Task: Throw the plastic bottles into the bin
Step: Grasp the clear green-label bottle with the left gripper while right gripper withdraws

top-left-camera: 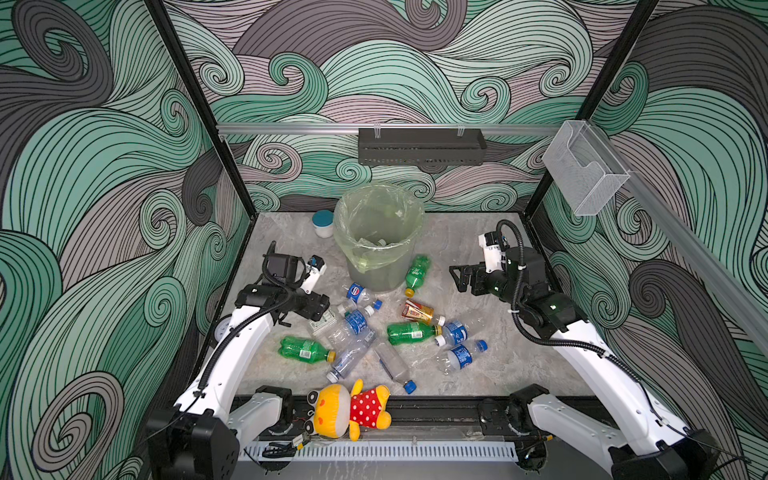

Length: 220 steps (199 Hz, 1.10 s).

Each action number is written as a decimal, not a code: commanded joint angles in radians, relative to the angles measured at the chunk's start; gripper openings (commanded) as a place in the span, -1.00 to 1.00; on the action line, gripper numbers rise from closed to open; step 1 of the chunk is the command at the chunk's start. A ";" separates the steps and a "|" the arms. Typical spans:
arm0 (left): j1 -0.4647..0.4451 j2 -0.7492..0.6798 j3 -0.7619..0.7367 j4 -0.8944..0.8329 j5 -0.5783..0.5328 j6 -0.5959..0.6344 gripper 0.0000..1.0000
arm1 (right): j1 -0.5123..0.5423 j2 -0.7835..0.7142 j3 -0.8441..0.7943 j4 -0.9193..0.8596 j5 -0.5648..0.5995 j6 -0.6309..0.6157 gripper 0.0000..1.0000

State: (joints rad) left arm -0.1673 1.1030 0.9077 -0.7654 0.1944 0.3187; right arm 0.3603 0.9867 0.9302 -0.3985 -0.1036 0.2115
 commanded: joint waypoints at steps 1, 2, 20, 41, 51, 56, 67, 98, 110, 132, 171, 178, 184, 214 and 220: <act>-0.056 0.049 -0.006 0.018 -0.032 0.052 0.69 | -0.004 -0.006 -0.018 0.033 0.000 0.041 0.99; -0.058 0.053 -0.005 0.017 -0.033 0.051 0.69 | -0.004 -0.006 -0.019 0.034 0.000 0.043 0.99; -0.083 0.113 0.005 -0.002 -0.064 0.039 0.69 | -0.005 -0.006 -0.027 0.062 -0.009 0.051 0.99; -0.113 0.165 -0.001 0.007 -0.134 0.032 0.68 | -0.006 -0.009 -0.036 0.061 -0.013 0.049 0.99; -0.124 0.182 -0.007 0.016 -0.136 0.031 0.68 | -0.005 -0.014 -0.047 0.068 -0.014 0.052 0.99; -0.131 0.190 -0.011 0.019 -0.137 0.029 0.68 | -0.006 -0.016 -0.053 0.072 -0.014 0.056 0.99; -0.142 0.204 -0.018 0.030 -0.140 0.025 0.68 | -0.007 -0.021 -0.068 0.086 -0.021 0.072 0.99; -0.157 0.239 -0.022 0.037 -0.194 0.016 0.67 | -0.008 -0.032 -0.099 0.111 -0.028 0.095 0.99; -0.158 0.255 -0.014 0.031 -0.194 0.013 0.65 | -0.008 -0.034 -0.106 0.115 -0.032 0.098 0.99; -0.164 0.296 0.003 0.014 -0.205 -0.010 0.60 | -0.007 -0.034 -0.112 0.114 -0.038 0.094 0.99; -0.178 0.386 0.023 -0.001 -0.265 -0.032 0.48 | -0.009 -0.041 -0.115 0.115 -0.037 0.081 0.99; -0.179 0.395 0.023 0.001 -0.269 -0.035 0.45 | -0.009 -0.042 -0.114 0.115 -0.037 0.080 0.99; -0.180 0.403 0.022 0.003 -0.271 -0.035 0.44 | -0.009 -0.042 -0.115 0.115 -0.038 0.079 0.99; -0.185 0.431 0.025 -0.002 -0.281 -0.035 0.32 | -0.011 -0.048 -0.122 0.114 -0.039 0.074 0.99; -0.187 0.431 0.024 -0.002 -0.282 -0.035 0.28 | -0.011 -0.049 -0.125 0.115 -0.039 0.072 0.99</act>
State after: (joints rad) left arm -0.3439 1.5200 0.8989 -0.7437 -0.0616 0.2962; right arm 0.3546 0.9539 0.8223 -0.3004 -0.1352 0.2909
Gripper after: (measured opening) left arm 0.665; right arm 0.996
